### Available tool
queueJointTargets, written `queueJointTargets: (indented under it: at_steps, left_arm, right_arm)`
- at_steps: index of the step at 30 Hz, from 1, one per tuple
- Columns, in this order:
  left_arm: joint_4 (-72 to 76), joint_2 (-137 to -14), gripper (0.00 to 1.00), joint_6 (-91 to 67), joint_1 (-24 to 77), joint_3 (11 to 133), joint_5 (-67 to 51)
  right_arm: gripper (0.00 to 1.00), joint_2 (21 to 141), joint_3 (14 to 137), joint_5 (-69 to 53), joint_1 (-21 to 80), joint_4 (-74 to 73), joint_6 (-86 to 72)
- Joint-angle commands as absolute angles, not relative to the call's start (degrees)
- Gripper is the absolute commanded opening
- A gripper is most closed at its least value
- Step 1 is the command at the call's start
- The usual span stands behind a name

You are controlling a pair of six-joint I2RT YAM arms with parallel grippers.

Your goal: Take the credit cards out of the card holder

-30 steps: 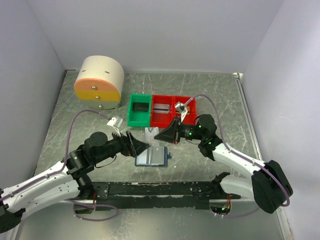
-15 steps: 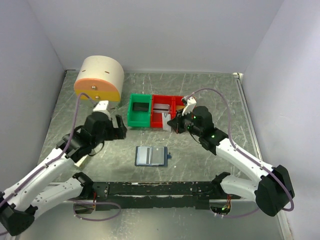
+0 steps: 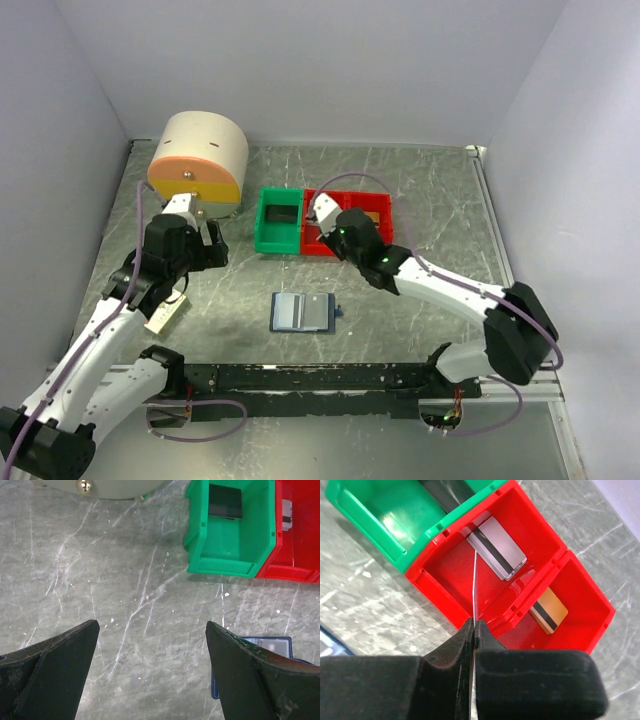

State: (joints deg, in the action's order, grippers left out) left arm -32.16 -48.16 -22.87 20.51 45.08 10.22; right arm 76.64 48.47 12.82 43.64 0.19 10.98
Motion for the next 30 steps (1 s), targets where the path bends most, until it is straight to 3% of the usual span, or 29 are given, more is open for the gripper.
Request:
queueJointTargets:
  at_steps: [1,13,30]
  left_arm:
    - [-27.8,-44.4,1.0,-21.2,20.0,42.9,9.4]
    - [-28.5,-42.9,1.0,-20.8,20.0,43.3,9.2]
    - [-28.4,-41.5,1.0,-20.7,20.0,43.3,6.8]
  right_arm:
    - [0.0,81.6,51.1,18.3,45.1,3.7,24.8]
    - [0.0,92.4,60.1,9.5,42.0,3.5,31.0]
    - [0.0,104.7,68.6,15.0,39.4,0.3,36.6]
